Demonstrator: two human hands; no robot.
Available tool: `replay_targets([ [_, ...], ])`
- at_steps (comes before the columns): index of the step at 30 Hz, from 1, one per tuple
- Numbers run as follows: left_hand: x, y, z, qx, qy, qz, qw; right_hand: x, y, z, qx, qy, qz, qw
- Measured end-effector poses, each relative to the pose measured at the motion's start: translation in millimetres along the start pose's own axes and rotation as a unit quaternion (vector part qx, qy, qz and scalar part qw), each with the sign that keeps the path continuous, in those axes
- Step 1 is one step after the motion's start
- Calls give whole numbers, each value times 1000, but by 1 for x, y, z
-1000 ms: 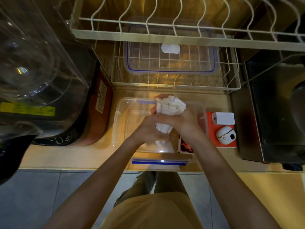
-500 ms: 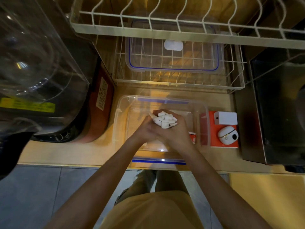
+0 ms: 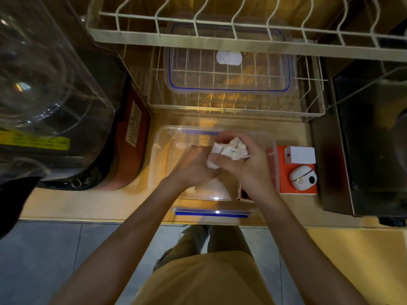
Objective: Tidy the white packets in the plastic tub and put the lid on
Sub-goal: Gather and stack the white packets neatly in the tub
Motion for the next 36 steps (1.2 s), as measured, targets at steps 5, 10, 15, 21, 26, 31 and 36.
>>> replay_targets([
  [5, -16, 6, 1, -85, -158, -10, 984, -25, 4, 2, 18, 319, -127, 939],
  [10, -25, 18, 14, -162, -218, -28, 962, 25, -7, 54, -141, 692, -67, 705],
  [15, -31, 28, 17, -175, -223, -23, 959, 47, -19, 65, -120, 692, -44, 711],
  [21, -38, 39, 17, -161, -226, -29, 960, 58, -15, 50, -123, 651, -38, 748],
  [26, -44, 45, 18, -153, -194, -43, 968, 57, -11, 48, -104, 646, -46, 755],
  [31, -44, 50, 17, -176, -213, -57, 959, 56, -3, 53, -116, 658, -34, 744],
  [36, -29, 57, 12, -167, -167, -56, 970, 55, 1, 44, -104, 645, -3, 757],
])
Point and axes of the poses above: each hand's wrist, its own y-axis away from the middle knuckle, its own z-axis out of the palm, x = y × z, the point moved 7 cm from there along -y, towards the middle knuckle, and after that the axes turned 13 degrees about z, right-handed, at the moved point
